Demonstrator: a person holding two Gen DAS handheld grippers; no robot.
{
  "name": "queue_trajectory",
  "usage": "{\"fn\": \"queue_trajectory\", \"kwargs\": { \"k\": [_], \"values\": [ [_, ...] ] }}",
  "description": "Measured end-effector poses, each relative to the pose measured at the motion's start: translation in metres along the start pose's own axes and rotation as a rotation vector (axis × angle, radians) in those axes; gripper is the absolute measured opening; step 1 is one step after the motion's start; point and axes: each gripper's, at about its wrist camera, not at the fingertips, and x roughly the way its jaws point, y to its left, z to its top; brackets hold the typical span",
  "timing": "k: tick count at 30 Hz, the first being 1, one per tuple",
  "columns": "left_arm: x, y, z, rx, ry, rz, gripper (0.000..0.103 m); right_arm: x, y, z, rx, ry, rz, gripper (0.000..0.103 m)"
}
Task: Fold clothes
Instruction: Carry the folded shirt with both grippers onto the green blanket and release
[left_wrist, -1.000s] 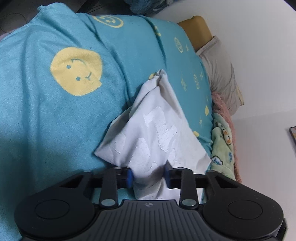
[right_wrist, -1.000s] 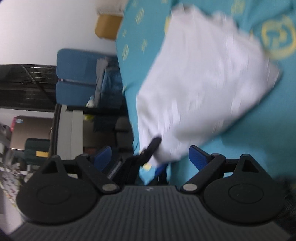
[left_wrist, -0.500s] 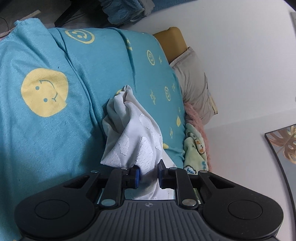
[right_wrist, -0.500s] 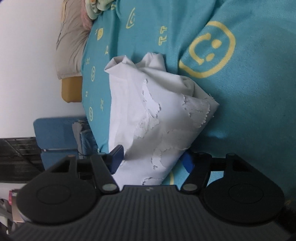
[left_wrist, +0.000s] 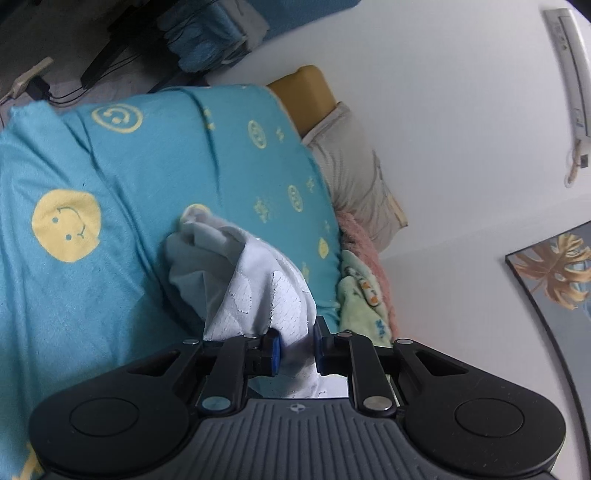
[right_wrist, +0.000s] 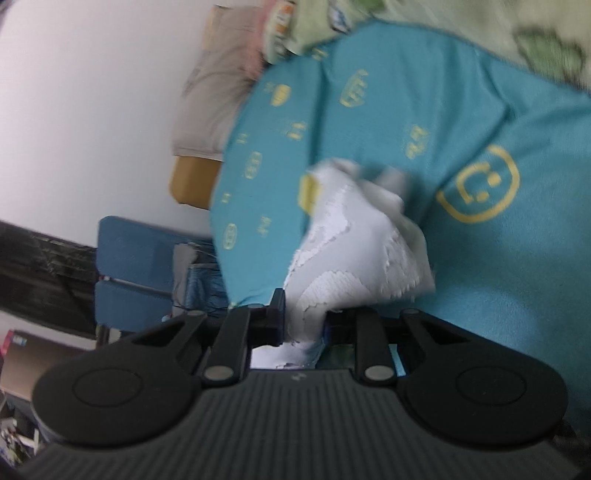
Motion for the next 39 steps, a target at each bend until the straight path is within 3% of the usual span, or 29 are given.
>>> {"fn": "queue_trajectory", "kwargs": {
  "k": [7, 12, 16, 20, 25, 29, 31, 34, 36, 39],
  "values": [
    [-0.053, -0.057, -0.021, -0.019, 0.116, 0.023, 0.018, -0.075, 0.025, 0.019, -0.050, -0.067, 0.040, 0.021],
    [-0.045, -0.115, -0.053, 0.074, 0.169, 0.014, 0.017, -0.123, 0.027, 0.046, -0.054, -0.122, 0.047, 0.021],
    [-0.003, -0.161, -0.086, 0.136, 0.229, 0.000, 0.017, -0.148, 0.014, 0.090, -0.061, -0.177, 0.018, 0.021],
    [0.058, -0.211, -0.120, 0.219, 0.281, -0.042, 0.017, -0.161, 0.007, 0.162, -0.068, -0.221, -0.021, 0.021],
    [0.147, -0.289, -0.161, 0.248, 0.353, -0.163, 0.017, -0.186, 0.030, 0.266, -0.177, -0.364, -0.054, 0.021],
    [0.198, -0.346, -0.203, 0.323, 0.341, -0.303, 0.017, -0.215, 0.037, 0.319, -0.319, -0.526, -0.042, 0.021],
    [0.220, -0.352, -0.228, 0.389, 0.323, -0.318, 0.018, -0.226, 0.034, 0.337, -0.400, -0.597, -0.046, 0.021],
    [0.254, -0.334, -0.265, 0.473, 0.365, -0.270, 0.018, -0.219, -0.005, 0.342, -0.429, -0.613, -0.152, 0.021],
    [0.272, -0.300, -0.288, 0.545, 0.433, -0.198, 0.018, -0.205, -0.047, 0.340, -0.388, -0.532, -0.254, 0.021],
    [0.286, -0.241, -0.316, 0.625, 0.540, -0.079, 0.018, -0.179, -0.126, 0.336, -0.223, -0.313, -0.381, 0.021]
  ]
}}
